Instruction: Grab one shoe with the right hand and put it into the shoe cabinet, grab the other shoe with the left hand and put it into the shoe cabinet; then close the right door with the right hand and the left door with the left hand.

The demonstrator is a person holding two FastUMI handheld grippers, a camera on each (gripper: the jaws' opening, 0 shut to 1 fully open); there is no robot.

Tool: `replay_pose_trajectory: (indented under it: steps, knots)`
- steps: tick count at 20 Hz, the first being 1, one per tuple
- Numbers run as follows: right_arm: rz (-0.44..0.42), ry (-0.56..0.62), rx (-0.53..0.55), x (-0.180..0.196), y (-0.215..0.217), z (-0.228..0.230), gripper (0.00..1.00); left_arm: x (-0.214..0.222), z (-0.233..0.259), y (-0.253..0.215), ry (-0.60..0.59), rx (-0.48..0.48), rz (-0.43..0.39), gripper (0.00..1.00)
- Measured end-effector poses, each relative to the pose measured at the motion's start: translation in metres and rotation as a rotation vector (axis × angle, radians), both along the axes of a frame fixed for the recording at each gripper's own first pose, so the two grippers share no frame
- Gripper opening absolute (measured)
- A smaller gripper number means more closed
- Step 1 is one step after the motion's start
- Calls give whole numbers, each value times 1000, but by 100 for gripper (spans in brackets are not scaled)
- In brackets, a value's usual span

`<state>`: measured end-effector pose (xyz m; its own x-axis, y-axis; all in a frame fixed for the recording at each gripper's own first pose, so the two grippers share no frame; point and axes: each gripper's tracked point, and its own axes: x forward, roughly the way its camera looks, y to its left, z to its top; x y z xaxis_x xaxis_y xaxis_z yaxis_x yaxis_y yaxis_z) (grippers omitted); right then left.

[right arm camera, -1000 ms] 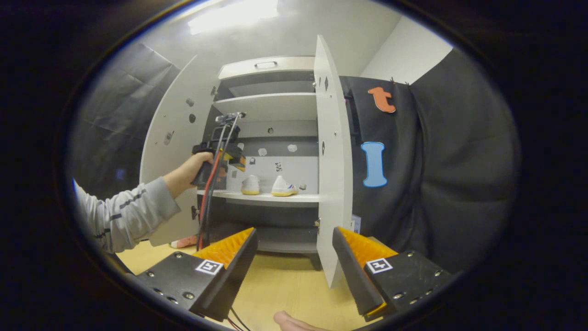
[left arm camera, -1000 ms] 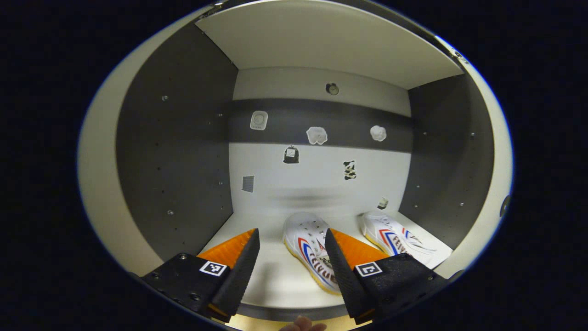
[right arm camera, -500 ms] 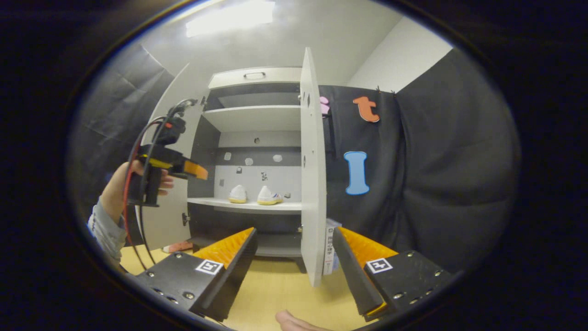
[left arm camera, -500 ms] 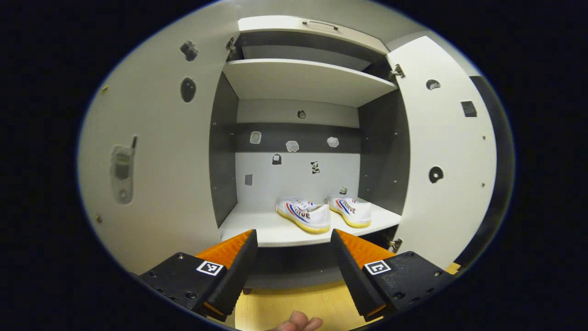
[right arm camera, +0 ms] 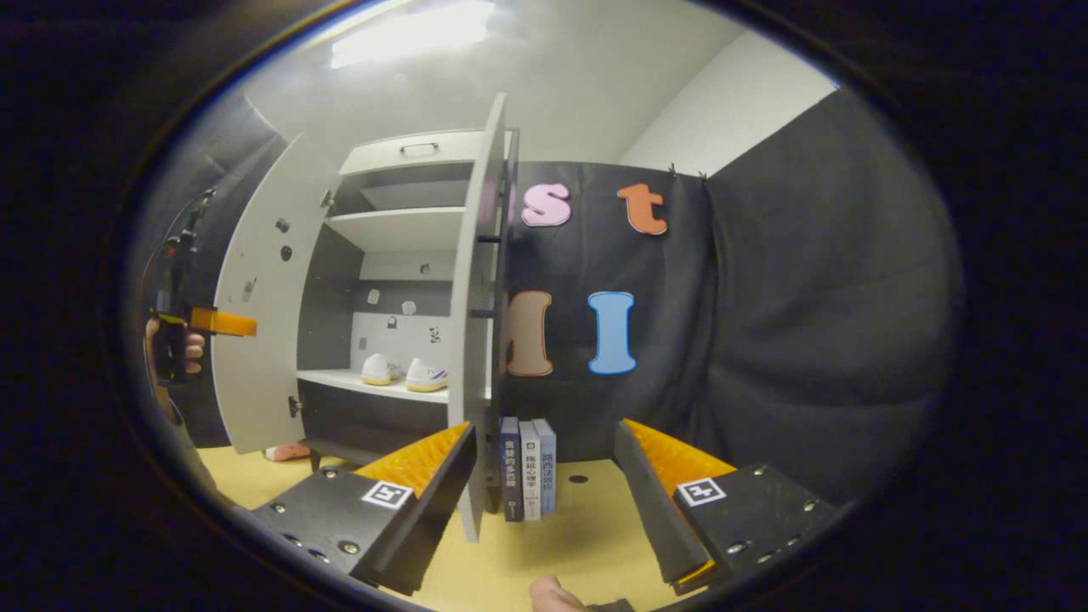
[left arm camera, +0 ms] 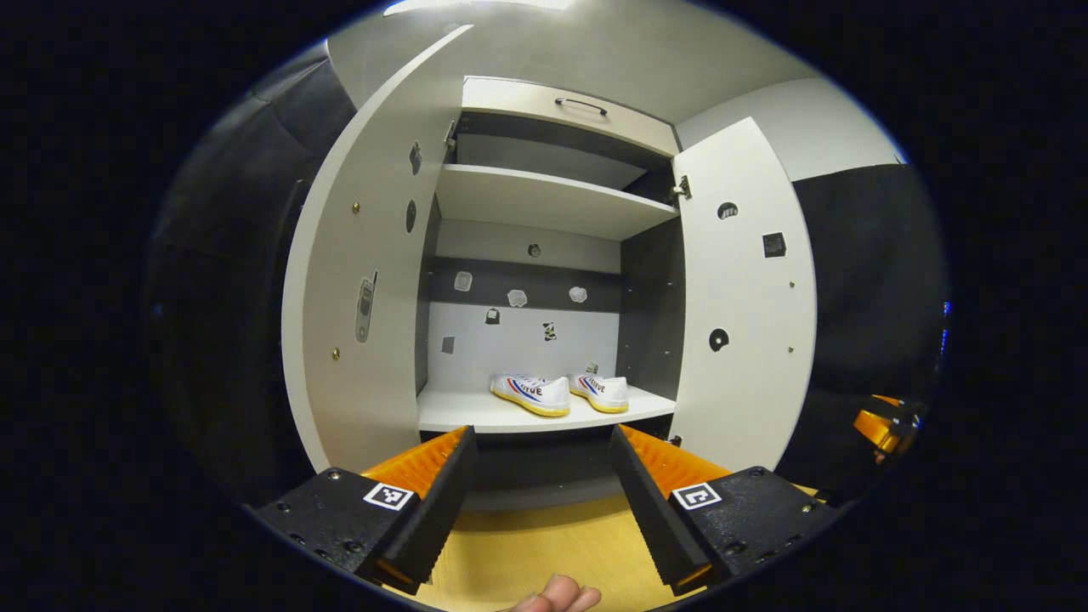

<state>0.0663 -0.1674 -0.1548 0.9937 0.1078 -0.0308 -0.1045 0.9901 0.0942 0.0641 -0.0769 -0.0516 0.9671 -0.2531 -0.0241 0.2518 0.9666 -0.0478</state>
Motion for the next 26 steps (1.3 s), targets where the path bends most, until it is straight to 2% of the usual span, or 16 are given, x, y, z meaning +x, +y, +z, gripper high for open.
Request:
replay_pose_trajectory:
  steps: [4,8,10,14,16,19,22,23,26]
  knots:
    - [-9,-12,-35,44,-60,31,97,-11,-23,-12,-19,28,-71,95]
    - [-5,0,-40,94,-84,56,98,-20,-33,-30,-14,57,-148,95]
    - [-6,4,-8,117,-76,64,97,-21,-32,-33,-14,50,-173,95]
    - [-25,50,-54,154,-49,62,98,-20,-34,-34,5,33,-194,95]
    - [-11,62,-53,164,-26,63,98,-22,-36,-32,8,59,-198,95]
    - [45,65,-64,170,18,67,98,-22,-34,-27,1,53,-192,95]
    - [38,14,-147,171,42,78,98,-21,-32,-17,-6,66,-170,95]
    - [31,-6,-171,169,48,83,87,-21,-29,-14,-17,63,-164,95]
    - [59,22,-126,163,62,80,90,-22,-24,-7,-21,30,-153,95]
